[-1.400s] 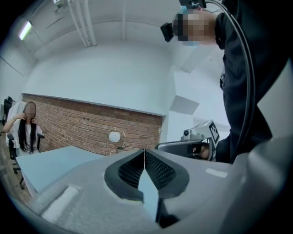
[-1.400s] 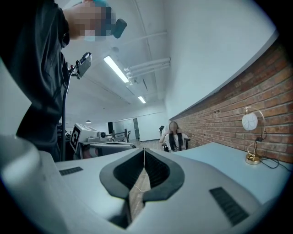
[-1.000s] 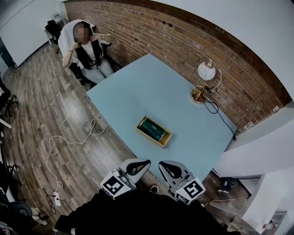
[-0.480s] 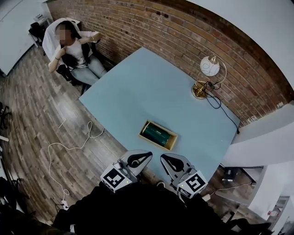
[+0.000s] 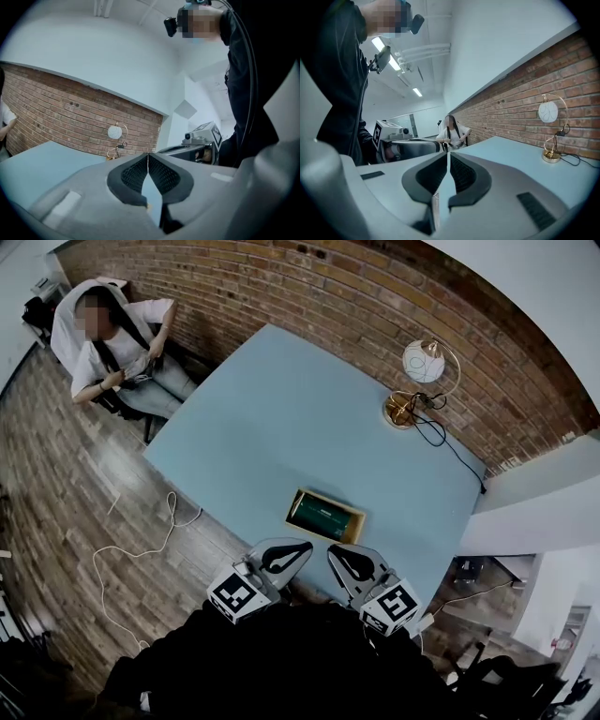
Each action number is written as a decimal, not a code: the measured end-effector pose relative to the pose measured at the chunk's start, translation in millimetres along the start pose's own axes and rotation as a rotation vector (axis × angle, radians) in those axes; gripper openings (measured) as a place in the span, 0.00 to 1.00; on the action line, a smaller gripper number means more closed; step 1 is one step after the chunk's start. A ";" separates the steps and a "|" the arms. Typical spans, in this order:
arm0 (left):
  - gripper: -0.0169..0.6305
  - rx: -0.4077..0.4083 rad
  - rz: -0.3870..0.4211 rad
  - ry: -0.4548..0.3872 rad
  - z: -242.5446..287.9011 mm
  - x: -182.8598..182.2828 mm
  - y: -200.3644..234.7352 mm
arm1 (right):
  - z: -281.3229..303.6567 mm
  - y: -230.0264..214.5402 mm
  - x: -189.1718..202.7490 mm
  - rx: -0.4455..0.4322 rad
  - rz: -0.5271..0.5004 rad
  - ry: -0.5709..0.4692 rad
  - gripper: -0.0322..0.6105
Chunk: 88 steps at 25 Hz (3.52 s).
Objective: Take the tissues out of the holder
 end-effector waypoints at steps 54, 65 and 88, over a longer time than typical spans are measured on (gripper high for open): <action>0.04 -0.101 -0.121 0.179 7.1 155.2 122.1 | 67.9 -134.4 256.3 -0.150 -0.380 1.150 0.55; 0.04 -0.111 -0.110 0.184 1.1 154.1 129.6 | 67.3 -134.3 250.7 -0.163 -0.363 1.160 0.46; 0.04 -0.123 -0.077 0.171 -14.3 144.2 126.2 | 65.6 -123.7 208.1 -0.143 -0.355 1.140 0.45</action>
Point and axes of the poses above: the fingertips, and each gripper's own axes: z forward along the fingers, y to its left, x out of its underside, the point moved 1 cm from there along -z, backward along the fingers, and after that the axes turned 14 degrees about -y, right-handed, at the moved point
